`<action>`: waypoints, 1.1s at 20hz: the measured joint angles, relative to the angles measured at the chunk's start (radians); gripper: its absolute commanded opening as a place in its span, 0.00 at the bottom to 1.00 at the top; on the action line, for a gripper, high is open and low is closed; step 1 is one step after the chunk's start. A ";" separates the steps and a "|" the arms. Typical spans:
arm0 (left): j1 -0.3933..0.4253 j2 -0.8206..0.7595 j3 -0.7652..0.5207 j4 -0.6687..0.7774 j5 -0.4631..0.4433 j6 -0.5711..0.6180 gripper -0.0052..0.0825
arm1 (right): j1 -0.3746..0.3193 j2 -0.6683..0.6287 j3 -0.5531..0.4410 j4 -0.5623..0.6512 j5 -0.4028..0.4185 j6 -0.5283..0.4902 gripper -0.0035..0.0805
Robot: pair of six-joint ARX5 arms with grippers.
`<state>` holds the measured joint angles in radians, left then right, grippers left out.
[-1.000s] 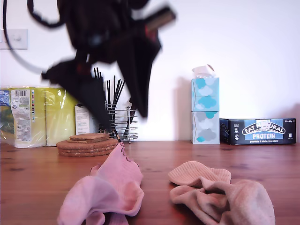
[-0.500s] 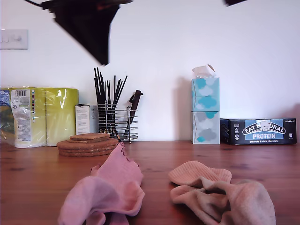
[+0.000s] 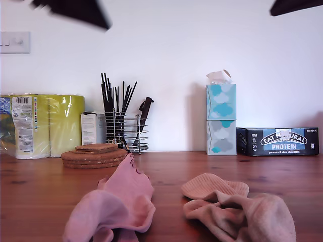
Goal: Pair up the socks based on colour and pattern, by placing each sock on top of its pair
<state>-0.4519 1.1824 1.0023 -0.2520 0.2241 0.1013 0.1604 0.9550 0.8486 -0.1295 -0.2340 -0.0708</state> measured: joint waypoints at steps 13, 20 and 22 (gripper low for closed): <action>0.214 -0.580 -0.404 0.039 0.004 -0.077 0.03 | -0.060 -0.428 -0.208 -0.162 -0.045 0.011 0.03; 0.213 -0.812 -0.430 -0.158 -0.028 -0.098 0.03 | -0.060 -0.647 -0.232 -0.341 -0.045 -0.007 0.03; 0.212 -0.820 -0.429 -0.185 -0.029 -0.098 0.03 | -0.060 -0.649 -0.232 -0.384 -0.045 -0.007 0.03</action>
<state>-0.2398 0.3626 0.5735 -0.4366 0.1951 0.0029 0.1001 0.3061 0.6170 -0.5133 -0.2787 -0.0780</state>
